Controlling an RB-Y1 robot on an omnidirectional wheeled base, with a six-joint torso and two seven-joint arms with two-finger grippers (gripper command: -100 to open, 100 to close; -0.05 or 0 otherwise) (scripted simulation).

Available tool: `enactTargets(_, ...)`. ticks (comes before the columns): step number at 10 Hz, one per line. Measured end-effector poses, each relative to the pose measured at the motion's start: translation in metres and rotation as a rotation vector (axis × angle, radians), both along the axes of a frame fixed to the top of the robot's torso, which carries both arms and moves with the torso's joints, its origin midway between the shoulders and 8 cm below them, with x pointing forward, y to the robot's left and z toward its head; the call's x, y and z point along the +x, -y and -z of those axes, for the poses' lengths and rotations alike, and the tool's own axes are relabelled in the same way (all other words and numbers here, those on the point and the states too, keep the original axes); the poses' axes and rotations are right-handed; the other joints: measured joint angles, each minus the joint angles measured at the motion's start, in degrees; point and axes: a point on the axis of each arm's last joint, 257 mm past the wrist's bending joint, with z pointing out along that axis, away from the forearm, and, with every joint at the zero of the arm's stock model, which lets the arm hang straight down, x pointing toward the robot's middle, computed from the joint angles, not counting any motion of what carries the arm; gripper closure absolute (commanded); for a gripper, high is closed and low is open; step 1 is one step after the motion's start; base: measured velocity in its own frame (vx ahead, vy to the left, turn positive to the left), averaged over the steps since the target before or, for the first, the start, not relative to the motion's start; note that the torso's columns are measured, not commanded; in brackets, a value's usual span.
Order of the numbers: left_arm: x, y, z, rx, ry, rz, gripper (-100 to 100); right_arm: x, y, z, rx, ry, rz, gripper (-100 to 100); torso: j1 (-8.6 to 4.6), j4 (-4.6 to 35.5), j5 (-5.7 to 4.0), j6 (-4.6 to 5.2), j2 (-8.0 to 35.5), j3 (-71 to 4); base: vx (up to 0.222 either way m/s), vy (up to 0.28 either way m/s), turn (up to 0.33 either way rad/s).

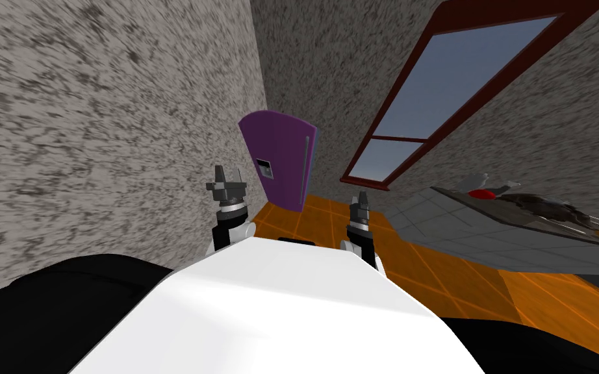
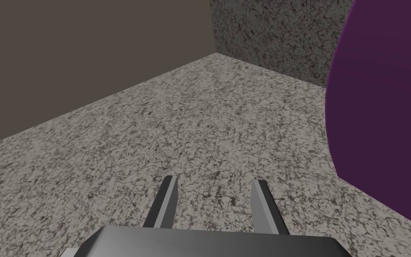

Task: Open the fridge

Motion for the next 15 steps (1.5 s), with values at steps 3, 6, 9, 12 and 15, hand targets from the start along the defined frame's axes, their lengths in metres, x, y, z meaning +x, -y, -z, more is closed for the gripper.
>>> enactTargets(3,0.0,0.0,0.0,0.0,0.0,0.0,0,0.0,0.0,0.0,0.0,0.0,0.0,0,0.0,12.69,0.0,0.0,12.7,-25.35,0.0,0.0,0.0)
enactTargets(6,0.003,0.003,0.0,0.016,-0.007,0.018,-100,0.0,0.0,0.0,0.0,0.0,0.0,0,-0.03,23.02,0.0,0.01,23.05,-46.24,0.013,-0.013,-0.015)
enactTargets(9,0.013,0.011,0.002,0.056,-0.033,0.073,-100,0.0,0.0,0.0,0.0,-0.001,0.0,0,-0.05,23.79,-0.01,0.0,23.75,-47.68,0.032,-0.039,-0.03)
enactTargets(12,0.028,0.016,0.005,0.082,-0.069,0.136,-100,0.0,0.0,0.0,0.0,-0.001,0.0,0,-0.06,23.81,-0.02,0.01,23.75,-47.7,0.054,-0.058,-0.043)
enactTargets(15,0.042,0.02,0.007,0.106,-0.109,0.191,-100,0.0,0.0,0.0,0.0,-0.001,0.0,0,0.03,23.85,0.0,-0.01,23.89,-47.61,0.043,-0.063,-0.044)
